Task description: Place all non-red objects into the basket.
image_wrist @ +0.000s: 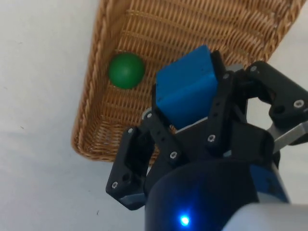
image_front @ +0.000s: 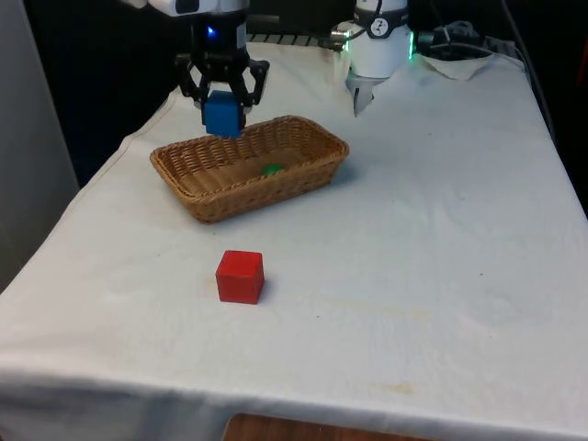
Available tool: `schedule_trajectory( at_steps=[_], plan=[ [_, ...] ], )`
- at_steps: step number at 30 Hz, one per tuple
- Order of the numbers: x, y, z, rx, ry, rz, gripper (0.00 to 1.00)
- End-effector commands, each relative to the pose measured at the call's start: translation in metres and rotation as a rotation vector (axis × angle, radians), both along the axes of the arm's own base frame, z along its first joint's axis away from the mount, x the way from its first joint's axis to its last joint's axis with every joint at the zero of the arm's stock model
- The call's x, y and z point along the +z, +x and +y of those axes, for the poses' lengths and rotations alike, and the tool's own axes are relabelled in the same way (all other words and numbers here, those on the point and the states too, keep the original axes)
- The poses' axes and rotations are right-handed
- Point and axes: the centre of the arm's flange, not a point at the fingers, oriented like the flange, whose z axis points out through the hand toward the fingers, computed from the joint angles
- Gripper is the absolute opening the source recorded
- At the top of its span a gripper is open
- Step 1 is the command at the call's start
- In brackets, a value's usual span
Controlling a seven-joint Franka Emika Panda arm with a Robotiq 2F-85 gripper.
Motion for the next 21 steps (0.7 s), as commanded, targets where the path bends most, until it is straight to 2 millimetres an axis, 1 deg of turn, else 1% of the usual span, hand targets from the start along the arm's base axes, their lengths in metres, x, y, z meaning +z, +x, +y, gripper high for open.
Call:
schedule_trajectory(
  at_steps=[1,4,8,13,14,15,19,21],
  plan=[
    [0.001,-0.003,-0.002,0.003,0.007,-0.01,0.03],
    [-0.002,-0.004,-0.005,-0.001,0.009,0.0,0.03],
    [-0.001,-0.004,-0.005,0.001,0.016,-0.008,0.03],
    [-0.012,-0.005,-0.003,0.0,0.016,0.0,0.03],
    [-0.008,-0.006,-0.005,0.0,0.011,0.01,0.03],
    [-0.015,-0.005,-0.003,-0.001,0.017,0.002,0.03],
    [-0.028,-0.003,-0.002,-0.005,0.023,0.003,0.03],
    [-0.038,-0.002,-0.002,-0.006,0.025,0.004,0.03]
  ],
)
